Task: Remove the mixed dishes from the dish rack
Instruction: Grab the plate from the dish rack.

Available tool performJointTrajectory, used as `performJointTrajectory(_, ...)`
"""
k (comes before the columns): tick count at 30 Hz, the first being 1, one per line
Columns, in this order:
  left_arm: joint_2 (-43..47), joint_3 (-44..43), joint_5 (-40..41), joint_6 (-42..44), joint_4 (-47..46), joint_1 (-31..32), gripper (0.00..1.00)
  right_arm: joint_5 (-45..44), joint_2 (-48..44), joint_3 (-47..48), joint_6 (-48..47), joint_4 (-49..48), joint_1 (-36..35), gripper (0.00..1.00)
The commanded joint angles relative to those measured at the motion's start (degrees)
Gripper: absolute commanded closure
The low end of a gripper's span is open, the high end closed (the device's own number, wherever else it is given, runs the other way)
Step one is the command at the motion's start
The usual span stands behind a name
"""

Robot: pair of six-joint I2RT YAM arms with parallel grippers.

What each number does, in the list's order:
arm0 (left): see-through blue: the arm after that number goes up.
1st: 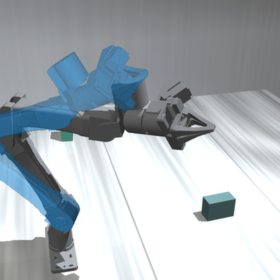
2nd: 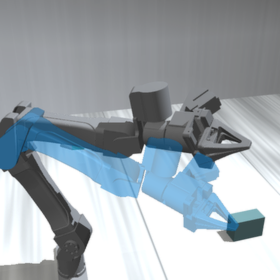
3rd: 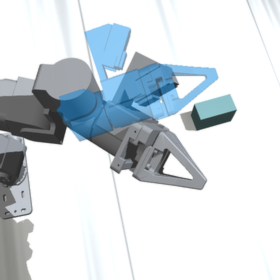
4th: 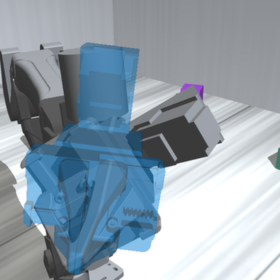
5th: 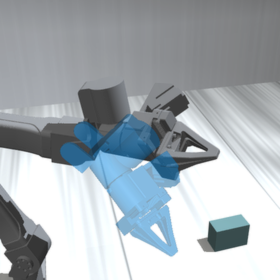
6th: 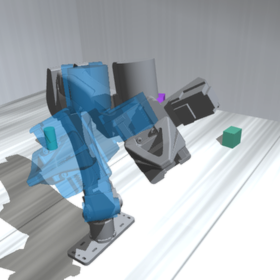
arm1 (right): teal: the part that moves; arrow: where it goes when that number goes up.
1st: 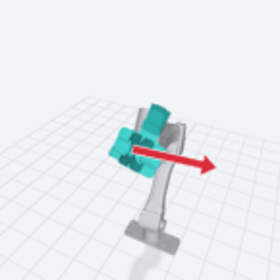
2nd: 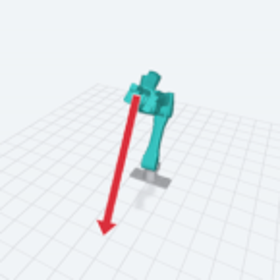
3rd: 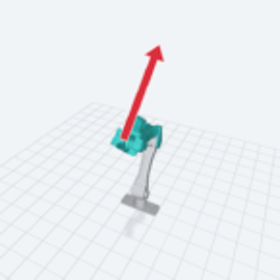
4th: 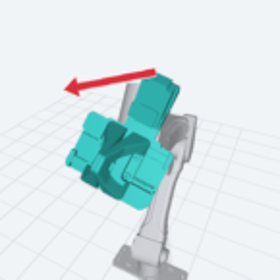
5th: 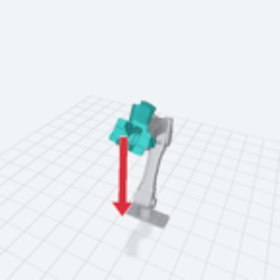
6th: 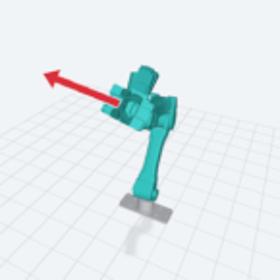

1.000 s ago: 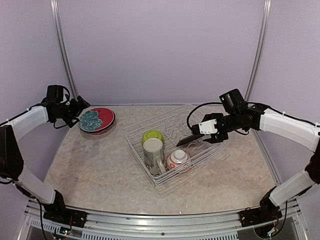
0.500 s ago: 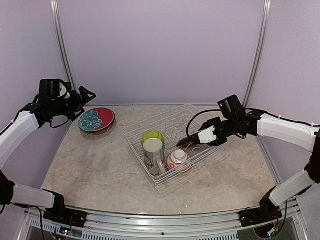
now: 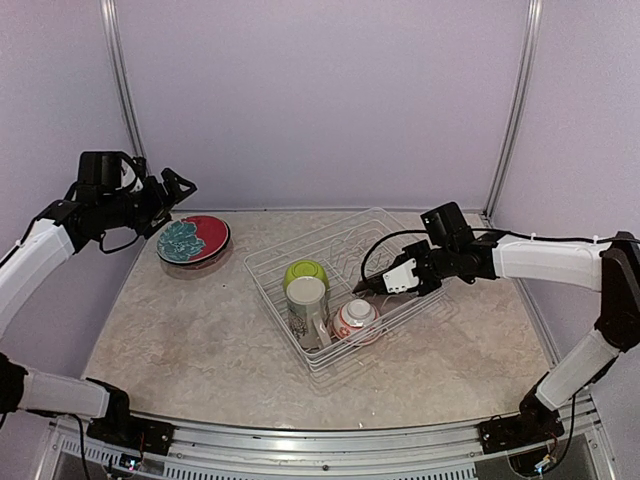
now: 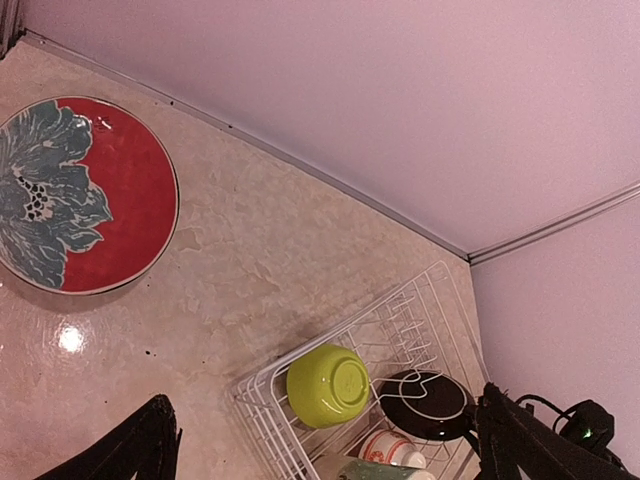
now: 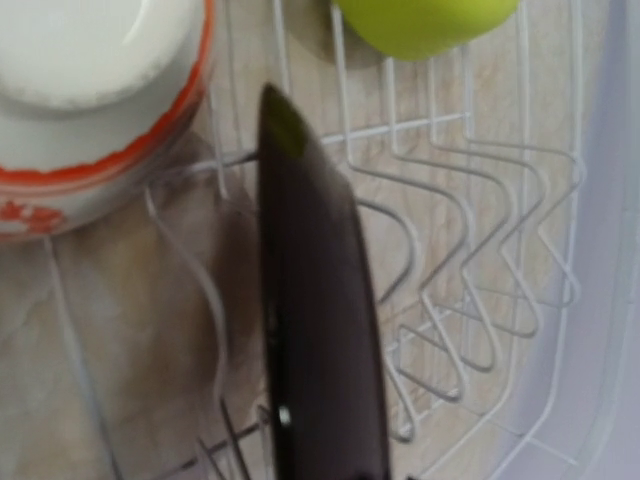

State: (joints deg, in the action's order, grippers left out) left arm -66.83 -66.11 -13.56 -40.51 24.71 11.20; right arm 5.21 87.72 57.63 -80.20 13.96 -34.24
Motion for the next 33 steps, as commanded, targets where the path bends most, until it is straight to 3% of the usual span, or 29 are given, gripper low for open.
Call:
performJointTrajectory(1, 1.86, -1.97, 1.81, 1.09, 2.24, 0.98, 0.01, -3.01, 2.95, 0.29, -0.07, -2.23, -1.43, 0.71)
performJointTrajectory(13, 0.76, -2.9, 2.92, 1.05, 2.8, 2.87, 0.01, -9.62, 2.3, -2.72, 0.67, -6.85, -3.78, 1.0)
performJointTrajectory(25, -0.45, -3.15, 3.99, 0.62, 1.88, 4.24, 0.01, -15.14, -4.73, -11.9, 1.36, -22.29, -6.8, 1.0)
performJointTrajectory(33, -2.05, -3.06, 2.36, 0.43, 0.6, 4.5, 0.01, -15.03, -9.11, -11.63, 4.63, -22.36, -7.42, 1.0)
